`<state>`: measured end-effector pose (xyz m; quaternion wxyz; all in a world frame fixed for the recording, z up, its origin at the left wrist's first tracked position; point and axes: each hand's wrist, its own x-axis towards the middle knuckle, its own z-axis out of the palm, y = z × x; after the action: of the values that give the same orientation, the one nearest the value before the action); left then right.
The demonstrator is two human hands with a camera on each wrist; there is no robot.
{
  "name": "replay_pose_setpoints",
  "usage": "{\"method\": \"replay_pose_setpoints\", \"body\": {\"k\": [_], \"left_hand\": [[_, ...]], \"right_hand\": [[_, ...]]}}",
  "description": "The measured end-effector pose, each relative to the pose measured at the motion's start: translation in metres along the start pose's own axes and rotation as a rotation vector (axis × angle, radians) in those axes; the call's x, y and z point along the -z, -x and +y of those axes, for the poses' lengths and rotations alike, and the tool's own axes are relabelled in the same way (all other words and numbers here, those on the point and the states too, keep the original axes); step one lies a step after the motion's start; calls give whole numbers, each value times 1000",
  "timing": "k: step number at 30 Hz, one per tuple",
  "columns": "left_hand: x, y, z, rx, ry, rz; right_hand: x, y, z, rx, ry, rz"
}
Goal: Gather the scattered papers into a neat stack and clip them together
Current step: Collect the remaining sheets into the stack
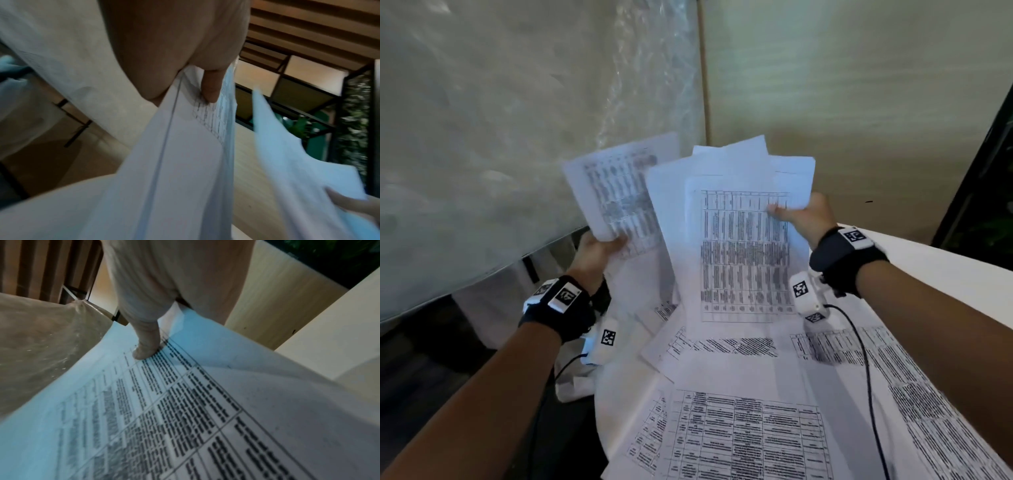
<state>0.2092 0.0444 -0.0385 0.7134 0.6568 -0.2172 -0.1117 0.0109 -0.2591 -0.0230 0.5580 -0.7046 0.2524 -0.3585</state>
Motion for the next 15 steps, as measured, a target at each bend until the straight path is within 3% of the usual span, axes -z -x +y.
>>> {"method": "replay_pose_setpoints", "body": {"k": [7, 10, 13, 15], "left_hand": [[-45, 13, 21, -121, -119, -184], [-45, 9, 22, -129, -264, -65], [-39, 5, 24, -133, -286, 52], [-29, 3, 25, -102, -266, 135]], "right_hand": [[-60, 7, -9, 12, -14, 19], [-67, 13, -7, -8, 48, -34], [-54, 32, -5, -117, 573, -193], [-42, 63, -11, -84, 860, -454]]}}
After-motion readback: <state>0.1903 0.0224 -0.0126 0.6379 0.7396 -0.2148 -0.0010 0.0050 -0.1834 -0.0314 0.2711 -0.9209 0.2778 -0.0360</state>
